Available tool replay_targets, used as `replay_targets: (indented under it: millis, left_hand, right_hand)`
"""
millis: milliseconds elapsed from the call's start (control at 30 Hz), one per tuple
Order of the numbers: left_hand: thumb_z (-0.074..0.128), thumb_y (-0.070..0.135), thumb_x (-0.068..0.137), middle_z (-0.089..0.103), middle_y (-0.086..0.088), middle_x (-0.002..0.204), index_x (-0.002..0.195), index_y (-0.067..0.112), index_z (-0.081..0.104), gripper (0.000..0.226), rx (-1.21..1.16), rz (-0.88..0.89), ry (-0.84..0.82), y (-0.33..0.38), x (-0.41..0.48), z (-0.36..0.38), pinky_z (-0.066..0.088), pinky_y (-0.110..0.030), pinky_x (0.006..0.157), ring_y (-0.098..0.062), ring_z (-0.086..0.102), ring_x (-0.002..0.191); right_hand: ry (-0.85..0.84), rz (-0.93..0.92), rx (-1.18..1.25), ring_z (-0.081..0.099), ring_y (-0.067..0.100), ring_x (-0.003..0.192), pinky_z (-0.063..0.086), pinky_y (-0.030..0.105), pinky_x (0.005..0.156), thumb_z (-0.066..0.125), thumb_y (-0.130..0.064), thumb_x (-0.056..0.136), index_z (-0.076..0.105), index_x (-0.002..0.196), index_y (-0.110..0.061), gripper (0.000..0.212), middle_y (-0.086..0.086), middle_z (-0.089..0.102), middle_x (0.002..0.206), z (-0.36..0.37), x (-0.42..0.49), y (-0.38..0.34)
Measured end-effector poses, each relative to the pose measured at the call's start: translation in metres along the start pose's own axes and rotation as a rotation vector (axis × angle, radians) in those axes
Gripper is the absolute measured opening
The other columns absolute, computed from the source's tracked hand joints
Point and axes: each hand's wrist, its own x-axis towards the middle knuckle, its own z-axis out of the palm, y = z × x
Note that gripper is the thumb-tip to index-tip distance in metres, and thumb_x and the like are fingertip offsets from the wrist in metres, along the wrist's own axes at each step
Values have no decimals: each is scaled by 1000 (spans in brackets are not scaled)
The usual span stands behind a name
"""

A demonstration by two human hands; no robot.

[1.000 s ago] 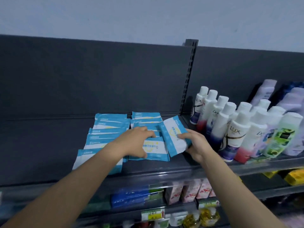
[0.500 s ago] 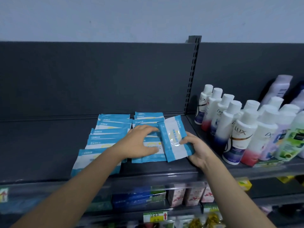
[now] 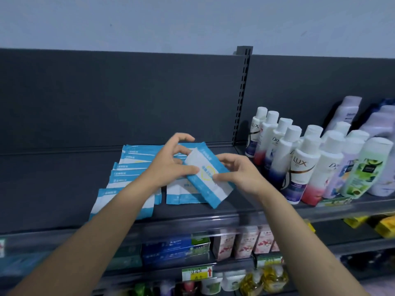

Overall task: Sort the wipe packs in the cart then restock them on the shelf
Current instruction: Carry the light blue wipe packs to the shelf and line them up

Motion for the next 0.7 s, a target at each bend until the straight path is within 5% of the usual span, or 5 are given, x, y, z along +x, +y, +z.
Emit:
replay_targets:
  millis: [100,267,367,700]
  left_hand:
    - [83,17,70,52,3,94,111,31,52,54,339,-57,-67,-6,-5,-9,43,-16,53,-9,48,56]
    - [77,46,69,44,12,123,121,34,51,59,834,-77,-179,-31,-22,-9,43,-31,91,-10,47,107]
    - [73,46,75,46,15,120,122,32,53,53,920,74,-202,-29,-26,-4,37,-28,95,-8,39,113]
    - [70,41,78,51,11,118,120,31,49,48,1054,14,-263,-22,-23,7,35,-33,96,-14,41,111]
  right_hand:
    - [-106,-8,-353,61,13,91,47,33,93,68,16,70,68,100,-10,40,5,68,100,5,11,-10]
    - [-189,17,-959,52,9,111,40,21,95,77,-18,72,60,124,-22,54,-4,59,121,24,17,5]
    - [-180,-22,-1006,46,10,118,39,29,101,79,-25,70,57,126,-27,59,-9,52,124,27,12,9]
    - [-80,-85,-1071,44,13,124,32,33,106,68,-32,81,51,131,-27,53,-10,49,130,32,-9,22]
